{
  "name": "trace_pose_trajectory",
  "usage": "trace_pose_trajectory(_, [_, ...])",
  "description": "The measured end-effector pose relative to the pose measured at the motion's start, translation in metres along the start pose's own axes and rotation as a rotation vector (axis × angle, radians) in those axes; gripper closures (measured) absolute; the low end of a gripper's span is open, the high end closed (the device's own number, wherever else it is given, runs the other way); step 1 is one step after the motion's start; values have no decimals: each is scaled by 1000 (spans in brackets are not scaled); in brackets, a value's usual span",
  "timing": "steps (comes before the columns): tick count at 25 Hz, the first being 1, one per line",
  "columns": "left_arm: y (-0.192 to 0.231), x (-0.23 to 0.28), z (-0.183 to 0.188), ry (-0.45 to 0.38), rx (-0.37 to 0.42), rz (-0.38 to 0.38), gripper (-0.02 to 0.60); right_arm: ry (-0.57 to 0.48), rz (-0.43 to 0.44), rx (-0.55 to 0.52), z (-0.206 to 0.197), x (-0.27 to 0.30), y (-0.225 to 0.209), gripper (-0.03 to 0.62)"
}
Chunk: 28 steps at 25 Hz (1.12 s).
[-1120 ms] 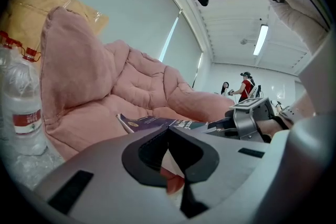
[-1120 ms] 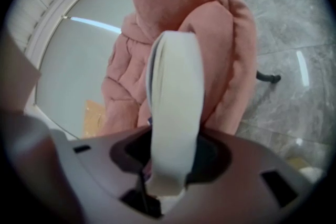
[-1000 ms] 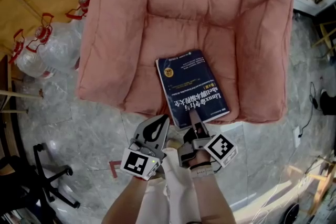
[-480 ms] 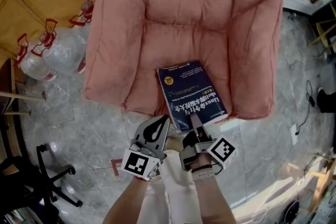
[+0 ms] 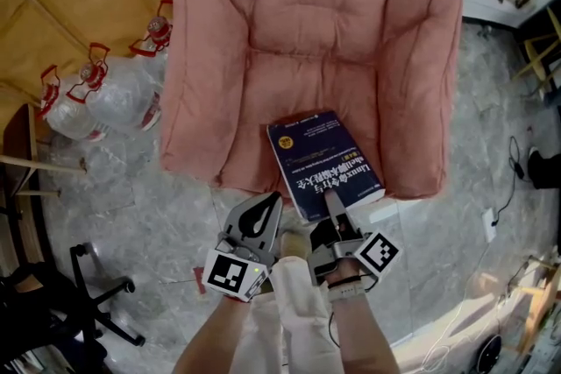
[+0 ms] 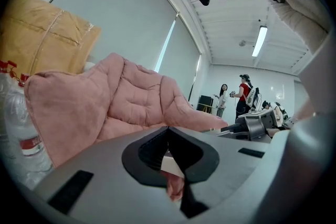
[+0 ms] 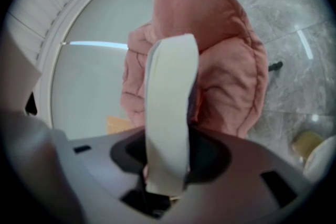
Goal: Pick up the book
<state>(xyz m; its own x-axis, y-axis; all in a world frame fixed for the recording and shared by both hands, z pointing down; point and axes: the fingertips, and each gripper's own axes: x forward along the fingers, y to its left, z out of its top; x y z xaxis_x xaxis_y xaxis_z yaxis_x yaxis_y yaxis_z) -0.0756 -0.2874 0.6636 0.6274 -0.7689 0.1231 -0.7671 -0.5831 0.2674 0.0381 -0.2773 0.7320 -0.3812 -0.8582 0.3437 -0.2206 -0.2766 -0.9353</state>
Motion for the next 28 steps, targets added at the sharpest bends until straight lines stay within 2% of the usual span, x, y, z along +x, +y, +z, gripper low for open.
trace_pose_trajectory(4, [1,-2,19,-17,7,7,574,28,69,-35,-2,-6,19,418])
trace_pose_trajectory(9, [4,-10,42,-29,-2,33,574,48,126,-27,-3,-8,44,418])
trace_pose_trajectory(13, [4,-12,56,-43,27,32,574,54,158,-40,-3,-12,63,418])
trace_pose_trajectory(23, [-4,-9,106,-92,45,17,574,47,220,-56,5,-22,116,418])
trace_pose_trajectory(28, [-12,-9,129,-91,55,7,574,46,233,-46,12,-29,139,418])
